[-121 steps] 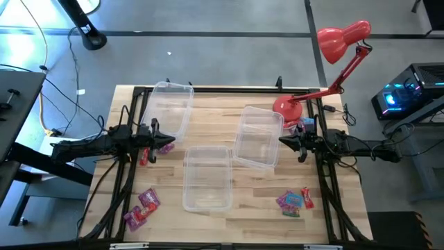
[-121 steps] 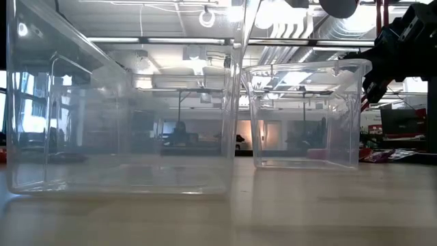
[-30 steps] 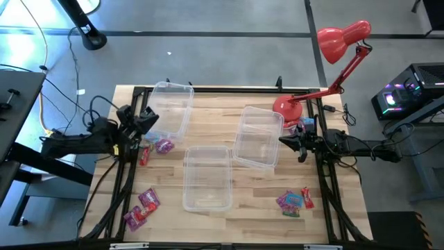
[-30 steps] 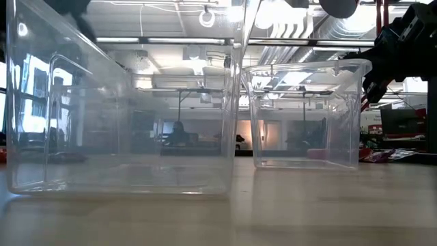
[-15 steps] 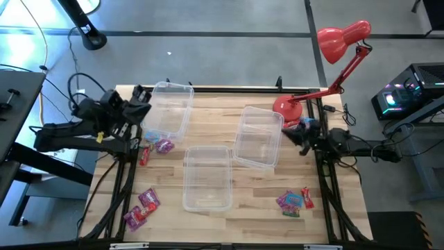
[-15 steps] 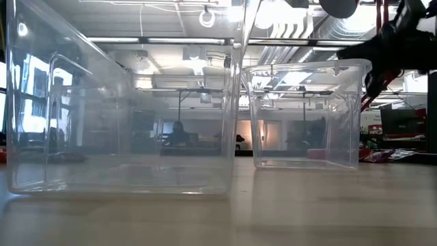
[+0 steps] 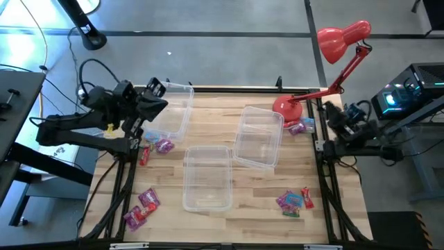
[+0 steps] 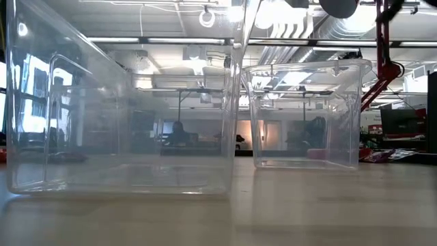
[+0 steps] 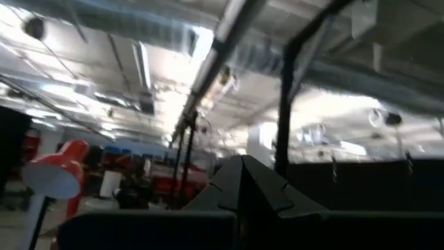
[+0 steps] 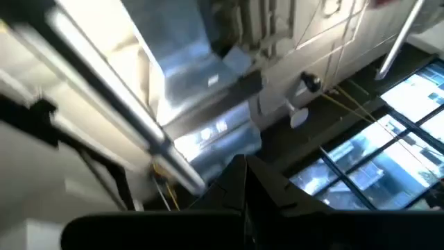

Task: Sort candy
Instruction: Move the center transparent bin to the top center of the table

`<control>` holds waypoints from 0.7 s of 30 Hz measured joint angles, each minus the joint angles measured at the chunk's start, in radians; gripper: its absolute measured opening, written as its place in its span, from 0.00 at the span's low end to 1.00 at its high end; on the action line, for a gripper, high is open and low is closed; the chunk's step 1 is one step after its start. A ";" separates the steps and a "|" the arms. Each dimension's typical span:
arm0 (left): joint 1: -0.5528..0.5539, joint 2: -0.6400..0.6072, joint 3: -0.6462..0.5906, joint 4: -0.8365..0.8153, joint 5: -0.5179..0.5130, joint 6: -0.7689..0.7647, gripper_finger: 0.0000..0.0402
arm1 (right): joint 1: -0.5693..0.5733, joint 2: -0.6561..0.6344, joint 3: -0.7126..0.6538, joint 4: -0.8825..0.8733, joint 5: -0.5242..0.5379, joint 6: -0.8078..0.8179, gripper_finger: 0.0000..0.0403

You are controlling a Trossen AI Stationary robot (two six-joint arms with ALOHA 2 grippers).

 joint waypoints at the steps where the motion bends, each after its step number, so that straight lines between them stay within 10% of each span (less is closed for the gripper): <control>1: 0.000 0.003 0.032 -0.060 0.015 0.013 0.00 | 0.000 0.029 0.053 -0.053 -0.023 -0.018 0.00; 8: -0.013 -0.017 0.190 -0.592 0.058 -0.029 0.00 | 0.000 0.295 0.443 -0.454 -0.165 -0.137 0.00; 21: -0.226 0.022 0.129 -0.998 0.059 -0.227 0.00 | 0.000 0.704 0.805 -0.725 -0.221 -0.226 0.00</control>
